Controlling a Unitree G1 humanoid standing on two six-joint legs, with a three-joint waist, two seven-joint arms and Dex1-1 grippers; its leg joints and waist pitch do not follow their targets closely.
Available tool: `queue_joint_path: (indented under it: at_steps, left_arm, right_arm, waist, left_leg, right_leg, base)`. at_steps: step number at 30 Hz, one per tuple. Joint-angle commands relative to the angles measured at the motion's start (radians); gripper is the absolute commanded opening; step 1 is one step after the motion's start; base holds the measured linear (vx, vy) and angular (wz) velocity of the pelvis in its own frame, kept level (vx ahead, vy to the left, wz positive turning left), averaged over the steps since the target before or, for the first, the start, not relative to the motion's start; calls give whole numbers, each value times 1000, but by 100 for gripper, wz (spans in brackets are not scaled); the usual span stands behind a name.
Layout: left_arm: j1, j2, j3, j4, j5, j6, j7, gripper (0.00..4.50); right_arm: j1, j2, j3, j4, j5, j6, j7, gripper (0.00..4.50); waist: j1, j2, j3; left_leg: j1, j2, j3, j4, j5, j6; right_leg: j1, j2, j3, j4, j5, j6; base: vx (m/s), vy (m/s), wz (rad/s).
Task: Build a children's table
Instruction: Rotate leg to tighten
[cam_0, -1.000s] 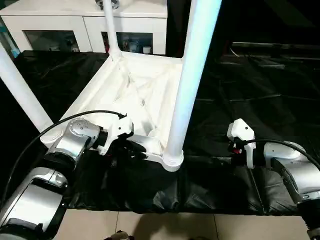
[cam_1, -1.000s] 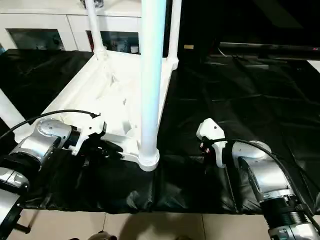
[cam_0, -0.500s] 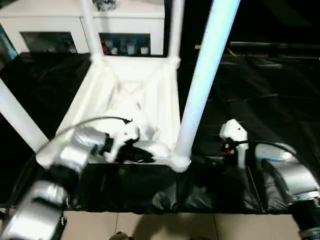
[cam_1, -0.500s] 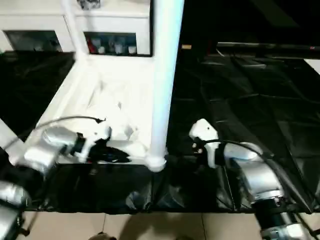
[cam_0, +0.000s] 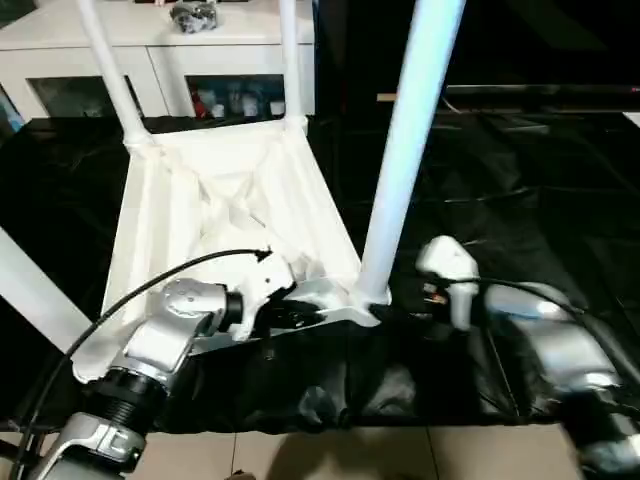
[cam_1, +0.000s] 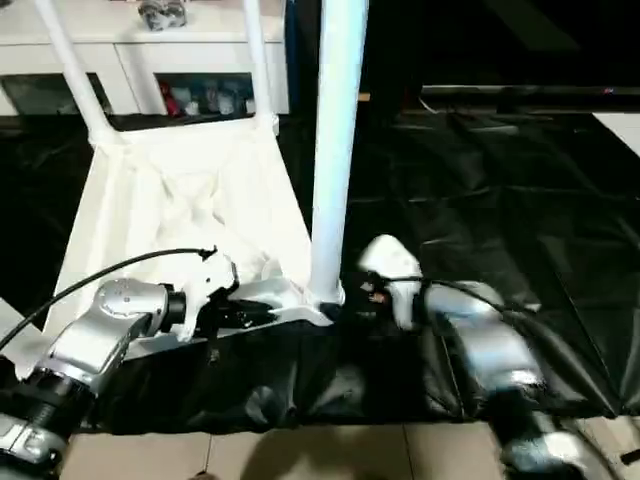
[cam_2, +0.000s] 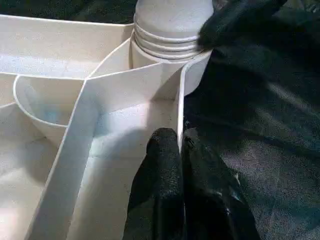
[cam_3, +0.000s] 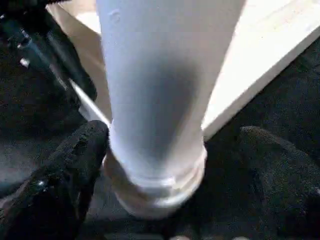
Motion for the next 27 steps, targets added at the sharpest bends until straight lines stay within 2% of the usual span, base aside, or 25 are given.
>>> queue_joint_path:
  at_steps: [1,3,4,5,6,9,10,11,12,14,17,22,23,27]
  left_arm:
    - [13,-20,-24,6,-10,5,-10,0]
    - [6,-20,-23,17,-7,0,-13,0]
    - [3,-19,-23,21,-7,-3,-15,0]
    - [3,-19,-23,21,-7,-3,-15,0]
    - [0,-17,-23,26,-6,-4,-18,0]
    - [-4,-11,-24,29,-4,-4,-22,0]
    - [-6,-8,-24,30,-4,-4,-24,0]
    - [-7,-7,-24,30,-4,-4,-24,0]
    - [-8,-5,-23,30,-3,-4,-25,0]
    - [-11,-2,-21,31,-2,-4,-29,0]
    - [-15,3,-20,38,1,-11,-39,0]
    - [-26,-5,-20,56,10,-28,-25,0]
    - [-32,-14,-17,62,14,-30,-7,0]
    - [-58,-69,-8,84,38,-20,98,0]
  right_arm:
    - [-30,-7,0,24,-22,-17,-18,416]
    - [-45,-4,16,43,-31,-33,-1,413]
    - [-51,-2,23,50,-32,-39,9,396]
    - [-51,-2,23,50,-32,-40,10,396]
    - [-60,5,25,68,-36,-51,12,373]
    - [-75,15,31,98,-47,-72,13,358]
    - [-80,20,32,106,-47,-76,15,339]
    - [-81,21,32,107,-47,-76,15,332]
    - [-86,23,34,114,-46,-81,15,323]
    - [-92,27,36,122,-42,-86,17,304]
    - [-98,34,36,134,-39,-101,16,285]
    - [-89,60,25,145,-36,-109,-8,274]
    - [-84,74,18,145,-36,-106,-28,273]
    - [-38,145,9,127,-67,-82,-182,272]
  waist:
    - [0,-13,-57]
    - [2,-13,-57]
    - [1,-13,-57]
    - [2,-15,-56]
    - [2,-18,-56]
    - [2,-16,-54]
    - [1,-17,-53]
    - [1,-23,-54]
    - [2,-18,-53]
    - [0,-22,-52]
    - [-2,-21,-50]
    - [-8,-19,-44]
    - [-11,-18,-39]
    - [-13,-20,-34]
  left_leg:
    - [1,2,10,-69,-226,44]
    - [3,2,11,-68,-233,46]
    - [2,1,11,-68,-235,46]
    - [3,2,12,-69,-245,46]
    - [2,2,12,-69,-248,46]
    - [3,2,11,-71,-274,39]
    - [3,2,10,-72,-273,37]
    - [2,2,11,-72,-269,38]
    - [2,3,9,-73,-266,38]
    - [1,3,10,-73,-265,39]
    - [1,1,11,-73,-267,41]
    - [-1,2,10,-76,-283,40]
    - [-2,0,10,-78,-297,37]
    - [1,1,9,-82,-318,16]
  right_leg:
    - [42,-13,10,-72,-194,-231]
    - [43,-15,10,-73,-196,-234]
    - [43,-15,9,-72,-200,-236]
    - [43,-15,9,-74,-216,-233]
    - [42,-16,9,-75,-226,-230]
    - [39,-17,10,-79,-281,-216]
    - [40,-16,10,-79,-286,-210]
    - [40,-16,10,-79,-284,-208]
    - [39,-17,10,-78,-284,-208]
    - [39,-17,10,-78,-283,-209]
    - [38,-17,11,-80,-292,-204]
    - [35,-15,11,-83,-305,-200]
    - [31,-14,12,-86,-324,-195]
    - [25,-14,14,-93,-370,-170]
  base:
    - [0,0,0]
    - [0,0,0]
    - [0,0,0]
    - [0,0,0]
    - [0,0,0]
    - [0,0,0]
    - [0,0,0]
    - [0,0,0]
    - [0,0,0]
    - [0,0,0]
    - [0,0,0]
    - [0,0,0]
    - [0,0,0]
    - [0,0,0]
